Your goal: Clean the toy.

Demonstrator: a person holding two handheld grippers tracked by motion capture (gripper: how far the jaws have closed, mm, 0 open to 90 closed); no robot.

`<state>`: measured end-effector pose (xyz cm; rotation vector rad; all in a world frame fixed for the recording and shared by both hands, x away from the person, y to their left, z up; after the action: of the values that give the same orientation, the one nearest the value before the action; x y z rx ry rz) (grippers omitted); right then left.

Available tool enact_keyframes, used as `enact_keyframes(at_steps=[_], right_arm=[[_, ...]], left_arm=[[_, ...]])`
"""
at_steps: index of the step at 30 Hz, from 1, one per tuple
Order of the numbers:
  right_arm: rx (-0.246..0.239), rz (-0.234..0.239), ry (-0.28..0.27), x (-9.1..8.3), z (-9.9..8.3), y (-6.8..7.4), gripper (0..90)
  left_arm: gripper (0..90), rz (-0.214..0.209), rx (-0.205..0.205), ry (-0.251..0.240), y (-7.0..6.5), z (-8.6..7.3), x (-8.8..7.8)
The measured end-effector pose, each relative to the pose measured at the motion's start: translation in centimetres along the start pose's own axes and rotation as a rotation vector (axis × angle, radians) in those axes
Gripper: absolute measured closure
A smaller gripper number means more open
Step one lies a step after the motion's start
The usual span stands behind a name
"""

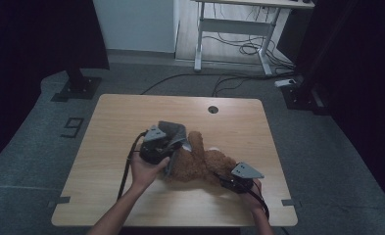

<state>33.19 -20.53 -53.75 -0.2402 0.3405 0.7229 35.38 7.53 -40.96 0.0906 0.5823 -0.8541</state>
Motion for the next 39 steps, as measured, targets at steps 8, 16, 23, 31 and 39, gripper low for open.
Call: enact_keyframes(at_steps=[8,16,23,31,39], right_arm=[[-0.002,0.002,-0.003,0.1,0.0,-0.1,46.2],[0.001,0.002,-0.003,0.1,0.0,-0.1,46.1],[0.001,-0.001,-0.003,0.1,-0.1,-0.2,46.0],[0.007,-0.003,0.0,0.1,-0.2,-0.1,45.9],[0.004,-0.007,0.002,0.1,-0.2,0.0,45.8]], left_arm=[[82.5,-0.134,0.041,0.062,-4.7,1.7,5.4],[82.2,-0.177,0.014,0.187,-5.8,0.6,10.6],[82.3,-0.271,-0.033,0.144,-5.7,1.0,10.1],[82.3,-0.229,-0.019,0.199,-6.0,0.6,11.4],[82.3,-0.134,-0.058,0.185,-3.1,0.1,9.9]])
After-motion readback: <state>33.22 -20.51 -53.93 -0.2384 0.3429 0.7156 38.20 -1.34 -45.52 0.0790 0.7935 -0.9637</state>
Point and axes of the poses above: each handheld gripper's, and its own axes: x roughly forward along the jaws, z roughly out of its top, y roughly to its left, the point moved 1 cm from there along x, roughly forward along the jaws, and after that the axes turned 4 degrees about y, right-handed, at the moved point
